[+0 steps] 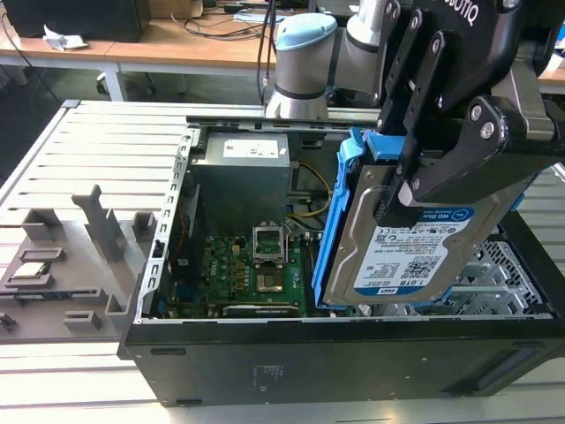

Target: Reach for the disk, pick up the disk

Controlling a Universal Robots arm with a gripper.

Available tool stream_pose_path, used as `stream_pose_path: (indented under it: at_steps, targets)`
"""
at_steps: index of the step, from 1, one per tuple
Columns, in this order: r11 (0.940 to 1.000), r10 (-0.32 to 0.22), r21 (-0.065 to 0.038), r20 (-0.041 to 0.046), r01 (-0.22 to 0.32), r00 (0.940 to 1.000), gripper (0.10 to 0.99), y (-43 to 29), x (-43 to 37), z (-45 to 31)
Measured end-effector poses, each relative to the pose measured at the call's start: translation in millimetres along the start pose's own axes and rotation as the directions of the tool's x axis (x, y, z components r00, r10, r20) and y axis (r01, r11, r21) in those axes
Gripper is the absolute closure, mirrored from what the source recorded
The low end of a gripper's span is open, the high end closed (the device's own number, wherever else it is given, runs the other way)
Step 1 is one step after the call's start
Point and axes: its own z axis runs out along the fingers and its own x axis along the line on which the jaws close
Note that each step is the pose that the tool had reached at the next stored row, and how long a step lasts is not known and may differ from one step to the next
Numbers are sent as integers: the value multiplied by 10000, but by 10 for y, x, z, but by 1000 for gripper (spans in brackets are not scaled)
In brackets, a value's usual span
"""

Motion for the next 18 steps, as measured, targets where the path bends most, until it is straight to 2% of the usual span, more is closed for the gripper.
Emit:
stream_pose_path:
  at_steps: [4, 8, 10, 18]
  targets:
    - [10000, 1, -20, 1, -1, 10000, 718, -96, -28, 8]
    - [10000, 0, -44, 1, 0, 10000, 718, -269, -121, 15]
    - [10000, 1, -54, 0, -1, 10000, 718, -333, -161, 19]
    - [10000, 0, -85, 2, 0, 10000, 718, -483, -235, 31]
